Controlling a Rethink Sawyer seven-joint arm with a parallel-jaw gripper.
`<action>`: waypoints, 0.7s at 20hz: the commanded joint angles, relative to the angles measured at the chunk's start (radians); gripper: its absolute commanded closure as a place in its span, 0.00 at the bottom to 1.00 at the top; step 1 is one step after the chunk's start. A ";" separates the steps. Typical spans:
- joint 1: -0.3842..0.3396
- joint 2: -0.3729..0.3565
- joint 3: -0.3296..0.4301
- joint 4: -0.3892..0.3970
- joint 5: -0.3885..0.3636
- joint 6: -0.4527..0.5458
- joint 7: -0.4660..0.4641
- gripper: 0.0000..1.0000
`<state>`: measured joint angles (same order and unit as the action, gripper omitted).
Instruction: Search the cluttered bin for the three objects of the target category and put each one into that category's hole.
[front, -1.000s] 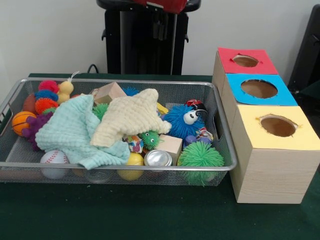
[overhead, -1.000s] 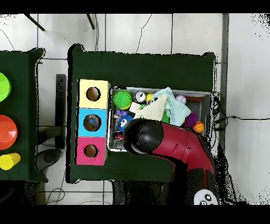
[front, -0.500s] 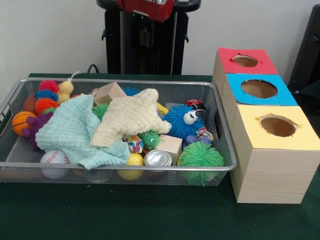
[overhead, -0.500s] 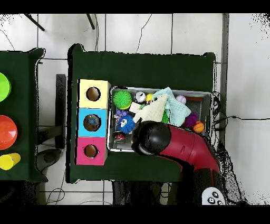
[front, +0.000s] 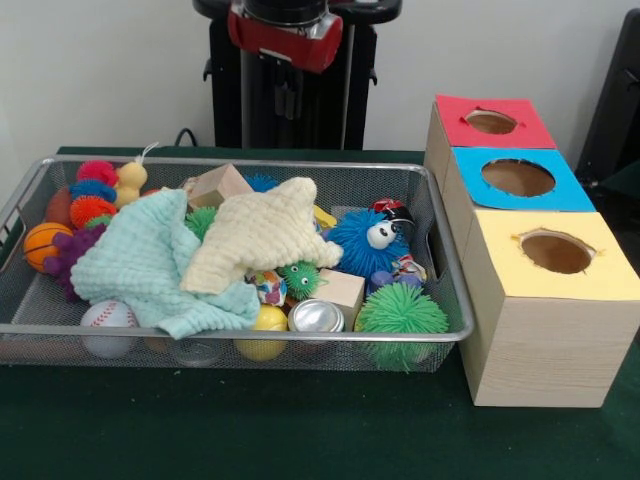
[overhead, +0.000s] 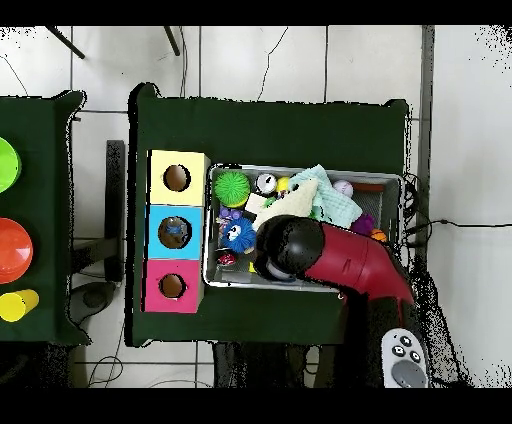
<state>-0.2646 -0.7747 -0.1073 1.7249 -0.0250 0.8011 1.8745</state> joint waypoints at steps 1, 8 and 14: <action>0.018 0.140 0.116 -0.137 -0.011 -0.076 0.062 1.00; 0.040 0.228 0.126 -0.260 0.001 -0.050 0.080 1.00; 0.026 0.277 0.132 -0.355 0.015 0.003 0.075 1.00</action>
<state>-0.2288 -0.5840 -0.0606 1.5084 -0.0271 0.8011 1.8745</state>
